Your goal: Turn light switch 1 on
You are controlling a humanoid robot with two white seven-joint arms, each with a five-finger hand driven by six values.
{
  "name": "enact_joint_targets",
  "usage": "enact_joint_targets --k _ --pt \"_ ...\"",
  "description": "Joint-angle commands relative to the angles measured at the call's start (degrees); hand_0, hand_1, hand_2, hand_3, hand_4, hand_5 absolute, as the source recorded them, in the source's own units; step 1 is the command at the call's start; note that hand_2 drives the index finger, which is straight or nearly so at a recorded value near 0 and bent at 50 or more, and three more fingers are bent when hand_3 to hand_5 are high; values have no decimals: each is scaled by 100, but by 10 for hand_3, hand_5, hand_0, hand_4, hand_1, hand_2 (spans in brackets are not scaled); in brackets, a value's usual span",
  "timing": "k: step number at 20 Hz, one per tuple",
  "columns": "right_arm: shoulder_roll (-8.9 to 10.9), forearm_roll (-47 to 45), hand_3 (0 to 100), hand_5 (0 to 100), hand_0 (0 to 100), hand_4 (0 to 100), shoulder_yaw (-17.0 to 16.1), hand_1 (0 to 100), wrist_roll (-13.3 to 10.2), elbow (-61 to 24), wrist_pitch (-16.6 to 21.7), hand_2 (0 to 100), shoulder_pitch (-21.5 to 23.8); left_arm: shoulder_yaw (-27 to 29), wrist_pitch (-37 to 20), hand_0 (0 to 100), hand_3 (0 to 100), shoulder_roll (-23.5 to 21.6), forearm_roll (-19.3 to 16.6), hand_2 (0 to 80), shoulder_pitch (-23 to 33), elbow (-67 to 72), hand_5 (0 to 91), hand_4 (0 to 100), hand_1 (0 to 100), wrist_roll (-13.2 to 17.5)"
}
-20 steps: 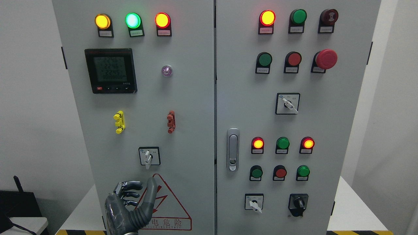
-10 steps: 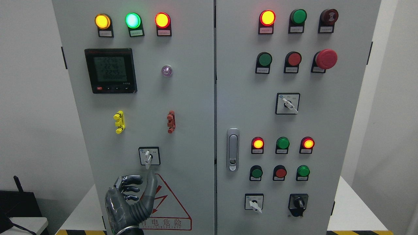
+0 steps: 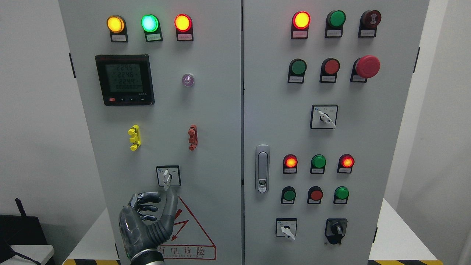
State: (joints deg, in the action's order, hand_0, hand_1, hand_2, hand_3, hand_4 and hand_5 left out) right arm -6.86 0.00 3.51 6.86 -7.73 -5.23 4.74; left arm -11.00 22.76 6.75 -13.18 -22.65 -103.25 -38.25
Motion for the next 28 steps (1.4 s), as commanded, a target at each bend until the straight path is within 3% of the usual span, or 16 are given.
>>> enact_joint_targets --k 1,28 --pt "0 -105 0 0 120 0 0 389 -1 0 5 0 1 -8 71 125 641 10 0 526 -81 -2 684 698 569 -103" --pt "0 -97 0 0 120 0 0 389 -1 0 5 0 1 -16 651 140 643 -7 132 539 -459 50 685 699 533 -104"
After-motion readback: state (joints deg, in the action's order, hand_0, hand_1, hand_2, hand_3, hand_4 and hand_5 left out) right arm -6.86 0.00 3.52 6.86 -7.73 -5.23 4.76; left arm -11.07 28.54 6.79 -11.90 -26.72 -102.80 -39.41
